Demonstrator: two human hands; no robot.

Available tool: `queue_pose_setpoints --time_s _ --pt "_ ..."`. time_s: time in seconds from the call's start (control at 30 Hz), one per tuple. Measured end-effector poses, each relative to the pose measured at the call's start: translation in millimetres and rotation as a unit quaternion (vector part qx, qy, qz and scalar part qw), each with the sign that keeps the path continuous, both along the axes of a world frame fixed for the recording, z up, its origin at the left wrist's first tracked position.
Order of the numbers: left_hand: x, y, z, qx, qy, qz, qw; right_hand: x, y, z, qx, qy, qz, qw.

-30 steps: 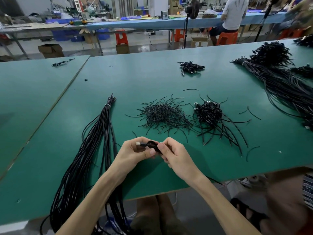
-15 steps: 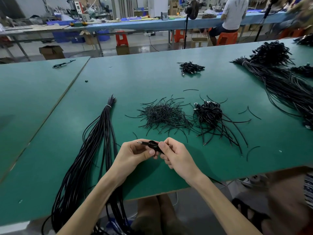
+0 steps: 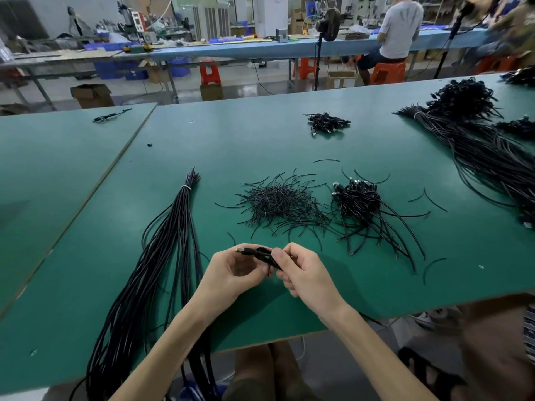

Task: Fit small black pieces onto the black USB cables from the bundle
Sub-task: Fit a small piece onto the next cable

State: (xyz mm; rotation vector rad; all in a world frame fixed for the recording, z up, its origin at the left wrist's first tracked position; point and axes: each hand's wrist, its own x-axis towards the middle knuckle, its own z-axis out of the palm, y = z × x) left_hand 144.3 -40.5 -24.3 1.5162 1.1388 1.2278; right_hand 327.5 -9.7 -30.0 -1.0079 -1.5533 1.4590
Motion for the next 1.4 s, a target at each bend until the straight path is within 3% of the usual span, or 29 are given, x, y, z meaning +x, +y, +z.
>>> queue_pose_setpoints --time_s 0.53,0.73,0.97,1.23,1.4 --pt "5.5 1.7 1.6 -0.008 0.092 0.053 0.994 -3.1 -3.3 -2.1 0.071 -0.064 -0.023 0.995" --pt "2.7 4.0 0.5 -0.006 0.080 0.039 0.996 -0.7 -3.5 -0.4 0.066 -0.001 -0.008 0.998" --pt "2.1 6.8 -1.8 -0.018 0.048 0.019 0.999 -1.3 -3.8 1.7 0.113 0.003 -0.003 0.994" --pt "3.6 7.5 0.4 -0.023 0.051 -0.004 0.998 0.2 -2.1 -1.4 0.098 0.020 -0.021 0.995" --pt "1.1 6.0 0.3 -0.043 -0.006 -0.015 0.999 0.3 -1.9 -1.8 0.102 0.012 -0.029 0.994"
